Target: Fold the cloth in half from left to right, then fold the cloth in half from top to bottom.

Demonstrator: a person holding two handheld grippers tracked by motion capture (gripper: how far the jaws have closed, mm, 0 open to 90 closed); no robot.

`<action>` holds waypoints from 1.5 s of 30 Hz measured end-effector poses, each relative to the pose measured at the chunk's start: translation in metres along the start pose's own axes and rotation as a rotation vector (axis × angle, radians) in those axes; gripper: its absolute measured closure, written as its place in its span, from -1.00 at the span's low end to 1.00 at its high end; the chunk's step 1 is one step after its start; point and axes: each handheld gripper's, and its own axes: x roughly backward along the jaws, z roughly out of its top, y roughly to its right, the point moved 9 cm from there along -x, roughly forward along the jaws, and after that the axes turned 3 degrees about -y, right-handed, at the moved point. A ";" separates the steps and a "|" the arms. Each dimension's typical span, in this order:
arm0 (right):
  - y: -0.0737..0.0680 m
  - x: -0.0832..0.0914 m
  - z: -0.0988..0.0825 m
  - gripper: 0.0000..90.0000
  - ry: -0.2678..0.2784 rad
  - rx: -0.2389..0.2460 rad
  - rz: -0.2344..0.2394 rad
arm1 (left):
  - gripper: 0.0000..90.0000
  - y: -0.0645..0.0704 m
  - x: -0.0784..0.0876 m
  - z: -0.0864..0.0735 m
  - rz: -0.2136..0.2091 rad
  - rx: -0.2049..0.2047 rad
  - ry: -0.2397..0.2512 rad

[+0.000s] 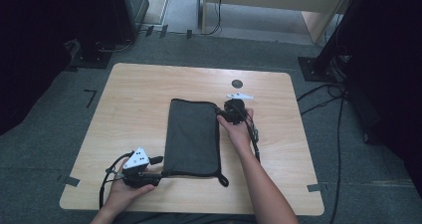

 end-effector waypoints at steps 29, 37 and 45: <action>0.016 -0.045 0.003 0.51 -0.066 -0.031 -0.001 | -0.21 0.013 0.005 -0.014 -0.056 -0.137 -0.079; 0.012 -0.049 0.005 0.35 -0.066 -0.004 0.023 | -0.07 -0.014 0.005 0.007 0.105 0.116 0.025; 0.004 -0.050 0.000 0.54 -0.101 0.112 -0.054 | -0.06 -0.009 -0.004 -0.011 0.226 -0.015 -0.138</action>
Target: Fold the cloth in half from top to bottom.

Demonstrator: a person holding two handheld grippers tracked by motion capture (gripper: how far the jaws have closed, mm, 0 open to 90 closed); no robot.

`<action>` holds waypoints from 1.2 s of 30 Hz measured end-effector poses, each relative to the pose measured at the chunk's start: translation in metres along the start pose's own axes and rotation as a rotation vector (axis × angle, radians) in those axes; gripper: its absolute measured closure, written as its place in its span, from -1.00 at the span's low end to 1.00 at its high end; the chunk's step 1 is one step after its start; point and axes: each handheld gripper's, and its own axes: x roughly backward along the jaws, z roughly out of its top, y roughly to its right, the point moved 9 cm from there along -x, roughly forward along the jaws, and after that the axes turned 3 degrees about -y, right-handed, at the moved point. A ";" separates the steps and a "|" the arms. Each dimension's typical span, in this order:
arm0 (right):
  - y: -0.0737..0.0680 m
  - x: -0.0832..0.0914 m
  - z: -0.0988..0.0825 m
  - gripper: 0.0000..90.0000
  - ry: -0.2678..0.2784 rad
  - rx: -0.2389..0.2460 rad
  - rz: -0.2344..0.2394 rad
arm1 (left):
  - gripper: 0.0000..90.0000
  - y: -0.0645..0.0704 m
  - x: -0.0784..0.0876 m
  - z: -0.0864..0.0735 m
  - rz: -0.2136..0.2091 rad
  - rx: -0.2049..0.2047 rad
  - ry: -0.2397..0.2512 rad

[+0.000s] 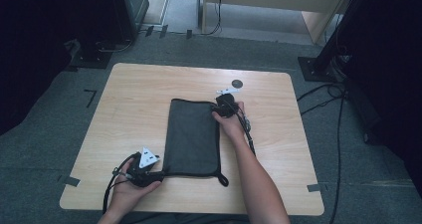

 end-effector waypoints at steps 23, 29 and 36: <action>0.002 0.005 -0.002 0.35 -0.015 -0.021 0.080 | -0.24 -0.065 -0.021 0.077 0.006 0.195 0.168; -0.001 0.003 -0.004 0.37 -0.001 0.002 0.057 | -0.21 -0.105 -0.061 0.115 0.057 0.242 0.140; -0.001 0.003 -0.005 0.44 0.015 0.002 0.052 | -0.17 -0.131 -0.105 0.145 0.078 0.272 0.075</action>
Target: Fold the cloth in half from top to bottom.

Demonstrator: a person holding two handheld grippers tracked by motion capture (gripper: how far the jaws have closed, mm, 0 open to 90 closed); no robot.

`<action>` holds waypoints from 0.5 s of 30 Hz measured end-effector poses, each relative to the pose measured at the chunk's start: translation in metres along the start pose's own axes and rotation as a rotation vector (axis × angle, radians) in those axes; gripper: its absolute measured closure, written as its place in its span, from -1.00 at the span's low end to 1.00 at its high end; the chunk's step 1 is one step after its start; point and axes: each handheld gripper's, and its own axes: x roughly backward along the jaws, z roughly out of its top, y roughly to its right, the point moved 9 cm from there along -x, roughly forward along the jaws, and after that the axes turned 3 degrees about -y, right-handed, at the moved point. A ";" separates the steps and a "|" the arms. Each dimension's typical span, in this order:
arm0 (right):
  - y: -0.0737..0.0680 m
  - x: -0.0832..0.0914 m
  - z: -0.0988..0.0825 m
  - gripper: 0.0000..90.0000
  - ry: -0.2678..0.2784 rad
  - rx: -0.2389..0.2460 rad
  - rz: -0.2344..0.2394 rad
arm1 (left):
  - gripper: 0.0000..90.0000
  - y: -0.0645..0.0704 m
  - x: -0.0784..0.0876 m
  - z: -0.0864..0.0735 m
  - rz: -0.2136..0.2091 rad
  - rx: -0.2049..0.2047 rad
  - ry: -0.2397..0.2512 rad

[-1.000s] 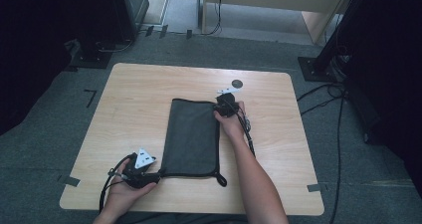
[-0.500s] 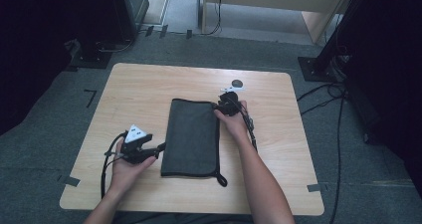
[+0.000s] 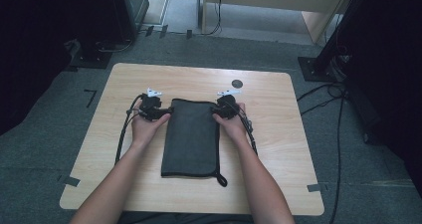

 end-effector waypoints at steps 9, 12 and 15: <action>-0.004 0.001 -0.001 0.84 0.009 -0.011 0.012 | 0.49 0.012 -0.023 0.005 0.008 -0.070 -0.063; -0.004 0.001 0.000 0.88 0.018 -0.005 0.011 | 0.91 0.012 -0.018 0.009 -0.012 -0.101 -0.055; -0.004 0.004 0.004 0.89 0.042 0.005 0.004 | 0.96 0.013 -0.010 0.016 -0.042 -0.117 -0.032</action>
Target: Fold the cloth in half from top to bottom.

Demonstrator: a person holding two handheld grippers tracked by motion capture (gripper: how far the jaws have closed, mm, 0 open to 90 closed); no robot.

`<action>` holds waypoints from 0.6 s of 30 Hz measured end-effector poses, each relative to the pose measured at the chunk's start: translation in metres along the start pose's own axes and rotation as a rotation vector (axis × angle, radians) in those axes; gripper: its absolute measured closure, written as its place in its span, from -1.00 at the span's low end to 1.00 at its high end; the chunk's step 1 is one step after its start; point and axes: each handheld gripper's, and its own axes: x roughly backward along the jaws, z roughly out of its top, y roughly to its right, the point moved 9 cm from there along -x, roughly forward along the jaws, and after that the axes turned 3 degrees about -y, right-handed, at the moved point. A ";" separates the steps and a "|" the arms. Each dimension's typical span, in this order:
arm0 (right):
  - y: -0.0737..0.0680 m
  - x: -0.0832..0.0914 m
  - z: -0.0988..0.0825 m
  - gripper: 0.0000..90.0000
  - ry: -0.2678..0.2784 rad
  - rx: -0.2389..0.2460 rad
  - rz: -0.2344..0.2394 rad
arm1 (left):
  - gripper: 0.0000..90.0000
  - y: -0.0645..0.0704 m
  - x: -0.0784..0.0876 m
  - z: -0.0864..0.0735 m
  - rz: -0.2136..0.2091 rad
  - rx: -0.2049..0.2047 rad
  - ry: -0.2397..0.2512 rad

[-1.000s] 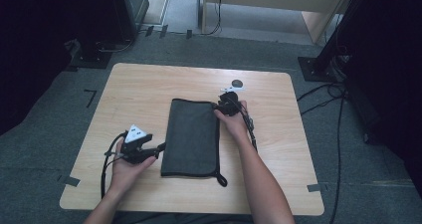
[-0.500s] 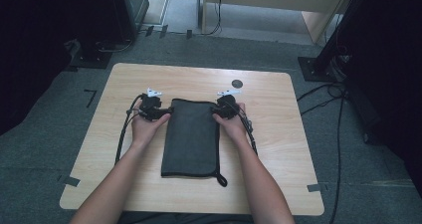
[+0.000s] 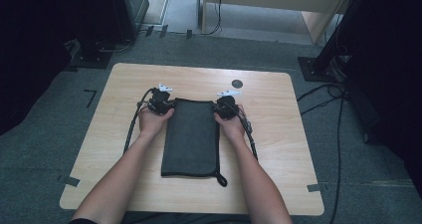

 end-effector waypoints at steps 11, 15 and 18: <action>-0.018 0.062 0.022 0.88 0.183 0.106 0.030 | 0.97 0.022 0.079 0.008 -0.070 -0.164 0.218; -0.037 0.098 0.007 0.88 0.234 0.155 0.078 | 0.97 0.040 0.111 -0.017 -0.127 -0.211 0.270; -0.053 0.120 -0.014 0.88 0.242 0.185 0.111 | 0.97 0.054 0.128 -0.041 -0.179 -0.221 0.276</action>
